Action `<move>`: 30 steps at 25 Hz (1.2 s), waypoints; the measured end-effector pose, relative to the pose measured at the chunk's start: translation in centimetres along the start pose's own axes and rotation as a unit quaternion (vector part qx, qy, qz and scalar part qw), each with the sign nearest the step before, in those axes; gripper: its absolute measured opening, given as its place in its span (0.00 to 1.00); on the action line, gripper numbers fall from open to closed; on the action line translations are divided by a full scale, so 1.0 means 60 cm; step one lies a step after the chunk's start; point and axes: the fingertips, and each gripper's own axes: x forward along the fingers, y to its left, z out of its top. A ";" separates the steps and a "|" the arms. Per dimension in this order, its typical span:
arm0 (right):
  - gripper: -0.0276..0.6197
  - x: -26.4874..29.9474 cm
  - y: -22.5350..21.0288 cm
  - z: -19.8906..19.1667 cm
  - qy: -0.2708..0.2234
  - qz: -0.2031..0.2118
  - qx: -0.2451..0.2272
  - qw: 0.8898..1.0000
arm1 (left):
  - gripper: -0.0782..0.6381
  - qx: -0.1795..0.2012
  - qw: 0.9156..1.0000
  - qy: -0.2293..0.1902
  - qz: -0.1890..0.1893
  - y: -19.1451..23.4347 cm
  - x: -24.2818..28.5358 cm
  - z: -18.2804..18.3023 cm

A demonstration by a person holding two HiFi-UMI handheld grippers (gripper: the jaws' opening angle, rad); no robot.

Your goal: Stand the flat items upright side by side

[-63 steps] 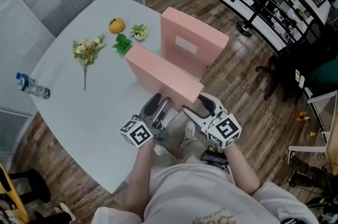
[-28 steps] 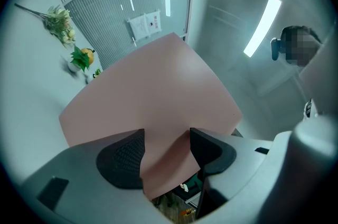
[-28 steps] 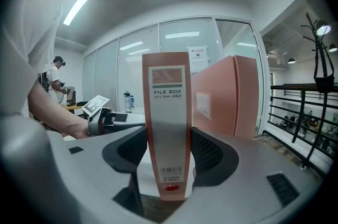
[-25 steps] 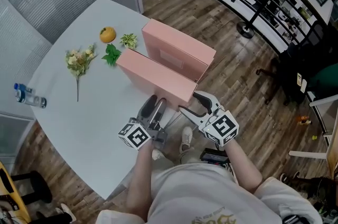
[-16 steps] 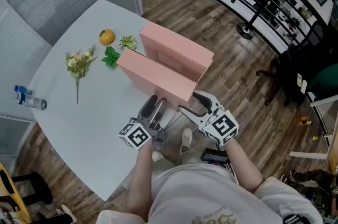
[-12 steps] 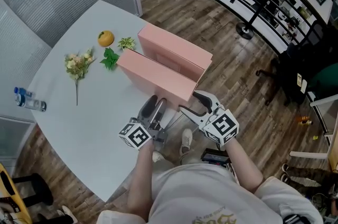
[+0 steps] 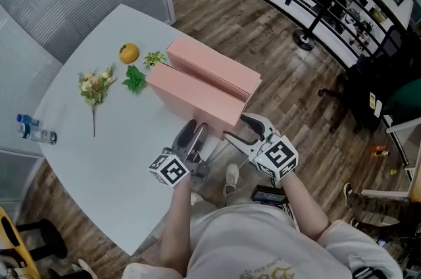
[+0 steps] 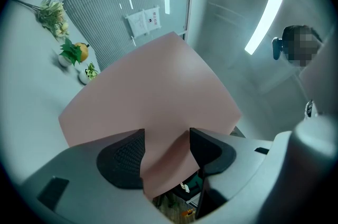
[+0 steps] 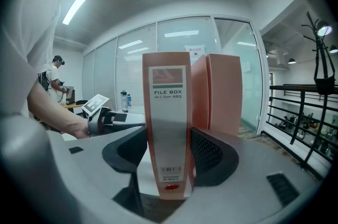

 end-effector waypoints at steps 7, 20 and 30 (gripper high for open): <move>0.46 0.001 -0.018 0.000 -0.001 0.000 0.004 1.000 | 0.46 0.000 1.000 -0.005 0.001 0.003 0.018 0.000; 0.46 0.005 -0.028 0.000 -0.005 -0.010 0.010 1.000 | 0.46 0.003 1.000 -0.002 -0.004 0.007 0.033 0.006; 0.46 -0.008 -0.025 0.000 -0.004 -0.036 0.035 0.999 | 0.46 0.021 1.000 0.018 -0.011 -0.004 0.024 0.009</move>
